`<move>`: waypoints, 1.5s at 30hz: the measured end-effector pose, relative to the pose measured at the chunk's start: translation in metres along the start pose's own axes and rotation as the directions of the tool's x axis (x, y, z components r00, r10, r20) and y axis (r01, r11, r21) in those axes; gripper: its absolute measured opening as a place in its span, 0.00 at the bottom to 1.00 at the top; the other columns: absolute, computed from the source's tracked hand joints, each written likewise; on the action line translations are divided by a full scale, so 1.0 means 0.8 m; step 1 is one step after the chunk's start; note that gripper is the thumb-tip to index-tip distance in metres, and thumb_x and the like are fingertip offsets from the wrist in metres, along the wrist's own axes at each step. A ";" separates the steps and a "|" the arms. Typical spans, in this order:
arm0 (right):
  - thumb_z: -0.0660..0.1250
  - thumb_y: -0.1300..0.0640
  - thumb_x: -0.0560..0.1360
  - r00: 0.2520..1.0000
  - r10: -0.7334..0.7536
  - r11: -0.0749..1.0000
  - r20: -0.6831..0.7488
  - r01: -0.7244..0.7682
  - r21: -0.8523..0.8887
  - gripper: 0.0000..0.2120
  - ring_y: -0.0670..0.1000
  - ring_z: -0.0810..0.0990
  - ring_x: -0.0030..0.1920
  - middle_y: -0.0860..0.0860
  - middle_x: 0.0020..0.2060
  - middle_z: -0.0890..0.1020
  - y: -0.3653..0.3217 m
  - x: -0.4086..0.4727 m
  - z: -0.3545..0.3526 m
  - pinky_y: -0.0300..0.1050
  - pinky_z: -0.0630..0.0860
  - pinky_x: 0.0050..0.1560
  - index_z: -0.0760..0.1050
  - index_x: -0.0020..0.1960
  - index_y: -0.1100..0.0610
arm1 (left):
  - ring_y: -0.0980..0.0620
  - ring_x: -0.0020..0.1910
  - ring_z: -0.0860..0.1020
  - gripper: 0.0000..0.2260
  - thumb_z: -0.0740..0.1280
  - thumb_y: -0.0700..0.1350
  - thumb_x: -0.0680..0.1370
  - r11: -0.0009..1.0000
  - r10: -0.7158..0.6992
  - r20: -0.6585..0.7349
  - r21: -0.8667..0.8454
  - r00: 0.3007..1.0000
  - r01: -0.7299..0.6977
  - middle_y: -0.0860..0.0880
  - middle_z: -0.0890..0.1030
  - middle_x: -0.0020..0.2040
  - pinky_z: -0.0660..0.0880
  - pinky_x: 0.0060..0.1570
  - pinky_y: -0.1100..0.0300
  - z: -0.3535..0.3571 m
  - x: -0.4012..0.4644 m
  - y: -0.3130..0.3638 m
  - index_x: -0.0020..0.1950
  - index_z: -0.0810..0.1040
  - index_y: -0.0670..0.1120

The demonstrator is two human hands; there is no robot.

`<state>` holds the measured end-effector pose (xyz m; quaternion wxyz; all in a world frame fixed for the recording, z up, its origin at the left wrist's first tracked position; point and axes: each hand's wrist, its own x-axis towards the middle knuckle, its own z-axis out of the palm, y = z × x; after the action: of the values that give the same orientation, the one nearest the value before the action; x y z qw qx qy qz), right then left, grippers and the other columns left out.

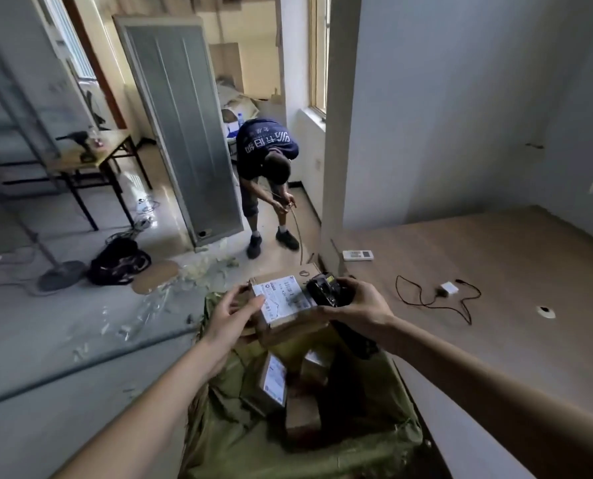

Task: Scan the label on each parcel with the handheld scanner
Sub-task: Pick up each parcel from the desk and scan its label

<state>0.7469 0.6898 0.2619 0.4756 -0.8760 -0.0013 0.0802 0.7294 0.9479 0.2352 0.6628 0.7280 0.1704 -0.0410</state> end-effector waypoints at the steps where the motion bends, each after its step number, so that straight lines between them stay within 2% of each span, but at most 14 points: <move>1: 0.85 0.39 0.59 0.999 0.022 1.000 0.035 -0.022 -0.015 0.39 0.45 0.84 0.54 0.42 0.53 0.85 0.009 0.016 0.021 0.44 0.80 0.62 0.80 0.67 0.48 | 0.44 0.58 0.82 0.35 0.80 0.64 0.60 0.999 -0.046 -0.025 -0.010 0.999 0.046 0.46 0.82 0.61 0.80 0.57 0.40 -0.007 0.014 -0.020 0.65 0.76 0.60; 5: 0.85 0.41 0.62 0.985 0.104 0.992 0.136 -0.094 -0.079 0.39 0.45 0.83 0.56 0.45 0.56 0.85 0.047 0.056 0.091 0.44 0.80 0.61 0.79 0.69 0.50 | 0.44 0.52 0.84 0.22 0.75 0.51 0.76 0.983 -0.182 -0.066 0.000 0.981 0.182 0.44 0.84 0.55 0.83 0.44 0.47 -0.024 0.044 -0.088 0.68 0.74 0.54; 8: 0.84 0.38 0.60 0.961 0.185 0.975 0.206 -0.154 -0.157 0.41 0.46 0.83 0.55 0.46 0.56 0.85 0.087 0.075 0.143 0.43 0.81 0.59 0.78 0.69 0.50 | 0.48 0.52 0.82 0.21 0.73 0.48 0.78 0.961 -0.272 -0.092 0.016 0.958 0.275 0.45 0.83 0.55 0.82 0.52 0.42 -0.032 0.068 -0.146 0.70 0.73 0.53; 12: 0.82 0.32 0.58 0.900 0.297 0.924 0.318 -0.187 -0.333 0.40 0.48 0.83 0.56 0.46 0.56 0.84 0.135 0.076 0.191 0.44 0.81 0.56 0.78 0.66 0.46 | 0.48 0.53 0.80 0.23 0.71 0.49 0.79 0.914 -0.380 -0.105 0.110 0.919 0.390 0.46 0.82 0.56 0.80 0.52 0.48 -0.035 0.079 -0.216 0.73 0.71 0.54; 14: 0.83 0.32 0.58 0.866 0.323 0.895 0.381 -0.148 -0.421 0.40 0.48 0.83 0.58 0.45 0.57 0.84 0.152 0.072 0.207 0.43 0.80 0.56 0.78 0.66 0.46 | 0.46 0.56 0.80 0.26 0.72 0.50 0.78 0.889 -0.408 -0.110 0.179 0.906 0.422 0.45 0.82 0.59 0.78 0.59 0.48 -0.035 0.081 -0.239 0.75 0.70 0.53; 17: 0.84 0.36 0.60 0.846 0.341 0.865 0.409 -0.112 -0.489 0.42 0.49 0.81 0.61 0.46 0.60 0.83 0.163 0.069 0.218 0.43 0.78 0.56 0.76 0.70 0.47 | 0.44 0.69 0.73 0.29 0.72 0.52 0.77 0.859 -0.383 -0.121 0.317 0.916 0.401 0.44 0.74 0.71 0.69 0.68 0.50 -0.036 0.086 -0.251 0.77 0.68 0.52; 21: 0.82 0.38 0.64 0.878 0.306 0.849 0.369 -0.076 -0.523 0.41 0.49 0.80 0.61 0.46 0.62 0.82 0.148 0.076 0.204 0.44 0.78 0.58 0.74 0.72 0.46 | 0.44 0.72 0.70 0.27 0.71 0.53 0.78 0.862 -0.341 -0.079 0.371 0.937 0.345 0.45 0.71 0.74 0.67 0.69 0.50 -0.034 0.094 -0.232 0.77 0.69 0.51; 28: 0.80 0.34 0.63 0.962 0.221 0.842 0.163 -0.104 -0.529 0.42 0.52 0.81 0.61 0.47 0.61 0.83 0.091 0.080 0.111 0.51 0.80 0.60 0.72 0.74 0.43 | 0.48 0.69 0.72 0.20 0.70 0.50 0.80 0.894 -0.117 0.059 0.441 0.991 0.079 0.48 0.75 0.71 0.69 0.64 0.55 -0.010 0.108 -0.135 0.72 0.75 0.52; 31: 0.80 0.35 0.66 0.979 0.196 0.843 0.059 -0.138 -0.520 0.41 0.53 0.80 0.60 0.48 0.62 0.82 0.073 0.058 0.038 0.51 0.79 0.60 0.71 0.75 0.43 | 0.47 0.72 0.69 0.19 0.69 0.48 0.80 0.898 0.013 0.181 0.430 0.983 -0.090 0.48 0.74 0.72 0.67 0.67 0.53 0.030 0.111 -0.075 0.71 0.75 0.49; 33: 0.79 0.34 0.65 0.980 0.196 0.843 -0.041 -0.190 -0.504 0.39 0.52 0.80 0.56 0.48 0.59 0.82 0.066 0.030 -0.021 0.48 0.78 0.54 0.72 0.72 0.42 | 0.47 0.73 0.68 0.18 0.69 0.49 0.80 0.891 0.084 0.265 0.412 0.961 -0.192 0.48 0.73 0.72 0.66 0.68 0.53 0.070 0.109 -0.036 0.70 0.76 0.48; 38: 0.79 0.32 0.62 0.910 0.281 0.807 -0.306 -0.396 -0.438 0.35 0.51 0.81 0.50 0.46 0.51 0.83 0.062 -0.087 -0.168 0.46 0.79 0.49 0.76 0.65 0.43 | 0.47 0.72 0.71 0.19 0.71 0.51 0.79 0.835 0.204 0.474 0.372 0.857 -0.405 0.48 0.75 0.71 0.65 0.71 0.52 0.202 0.058 0.052 0.68 0.78 0.45; 40: 0.80 0.33 0.61 0.865 0.310 0.788 -0.395 -0.465 -0.402 0.32 0.50 0.81 0.50 0.44 0.50 0.82 0.062 -0.152 -0.223 0.45 0.77 0.47 0.78 0.61 0.42 | 0.48 0.68 0.74 0.25 0.72 0.58 0.76 0.808 0.213 0.574 0.351 0.790 -0.473 0.50 0.78 0.67 0.69 0.71 0.49 0.255 0.015 0.080 0.70 0.76 0.49; 42: 0.80 0.33 0.59 0.810 0.338 0.770 -0.479 -0.531 -0.355 0.32 0.50 0.81 0.51 0.44 0.50 0.83 0.066 -0.227 -0.272 0.45 0.77 0.48 0.79 0.60 0.40 | 0.51 0.64 0.78 0.34 0.71 0.69 0.68 0.795 0.238 0.659 0.290 0.714 -0.533 0.52 0.81 0.61 0.73 0.68 0.47 0.314 -0.032 0.104 0.70 0.75 0.54; 45: 0.80 0.33 0.59 0.710 0.381 0.741 -0.593 -0.618 -0.263 0.31 0.50 0.81 0.49 0.43 0.48 0.83 0.075 -0.353 -0.335 0.42 0.73 0.44 0.79 0.59 0.40 | 0.52 0.60 0.80 0.41 0.68 0.72 0.60 0.746 0.290 0.760 0.200 0.581 -0.635 0.52 0.83 0.59 0.74 0.67 0.50 0.409 -0.125 0.132 0.69 0.77 0.53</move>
<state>0.5012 0.4117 0.3942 0.2047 -0.9144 0.3484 -0.0236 0.7220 0.6013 0.3252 0.4735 0.8096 -0.3047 -0.1656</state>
